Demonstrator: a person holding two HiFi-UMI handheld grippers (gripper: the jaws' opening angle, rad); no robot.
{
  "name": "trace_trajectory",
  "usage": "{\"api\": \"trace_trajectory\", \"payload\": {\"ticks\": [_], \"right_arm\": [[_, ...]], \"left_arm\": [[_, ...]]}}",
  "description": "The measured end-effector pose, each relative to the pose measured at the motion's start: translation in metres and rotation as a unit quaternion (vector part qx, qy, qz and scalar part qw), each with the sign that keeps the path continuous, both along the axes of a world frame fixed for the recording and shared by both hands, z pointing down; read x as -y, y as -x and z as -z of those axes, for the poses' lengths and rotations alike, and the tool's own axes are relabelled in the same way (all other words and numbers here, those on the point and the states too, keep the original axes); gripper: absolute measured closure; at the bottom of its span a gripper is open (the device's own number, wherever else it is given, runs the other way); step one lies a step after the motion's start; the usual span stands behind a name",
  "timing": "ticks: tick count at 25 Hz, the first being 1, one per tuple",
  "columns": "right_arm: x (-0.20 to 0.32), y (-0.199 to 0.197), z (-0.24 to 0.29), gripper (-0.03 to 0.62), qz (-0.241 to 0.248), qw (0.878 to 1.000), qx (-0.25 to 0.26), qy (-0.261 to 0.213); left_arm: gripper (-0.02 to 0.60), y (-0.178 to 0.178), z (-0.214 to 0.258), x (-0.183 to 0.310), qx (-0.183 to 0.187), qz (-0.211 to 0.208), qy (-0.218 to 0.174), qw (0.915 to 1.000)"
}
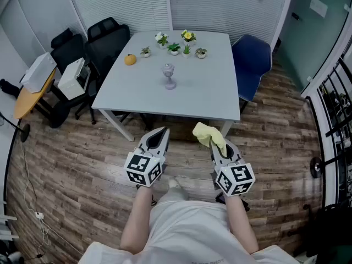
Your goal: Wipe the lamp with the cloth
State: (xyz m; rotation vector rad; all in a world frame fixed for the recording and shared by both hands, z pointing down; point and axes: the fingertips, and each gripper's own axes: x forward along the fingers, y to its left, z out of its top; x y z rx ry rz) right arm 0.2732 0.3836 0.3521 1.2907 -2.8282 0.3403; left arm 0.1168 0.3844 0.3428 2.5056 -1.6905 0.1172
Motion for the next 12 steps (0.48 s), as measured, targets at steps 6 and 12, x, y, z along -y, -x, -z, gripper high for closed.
{"api": "trace_trajectory", "payload": {"ticks": [6, 12], "right_arm": [[-0.008, 0.005, -0.001, 0.556, 0.002, 1.000, -0.001, 0.000], [-0.016, 0.009, -0.006, 0.556, 0.006, 1.000, -0.004, 0.007]], "left_arm": [[0.580, 0.007, -0.002, -0.010, 0.000, 0.005, 0.002, 1.0000], [0.580, 0.014, -0.008, -0.019, -0.002, 0.015, 0.009, 0.9998]]}}
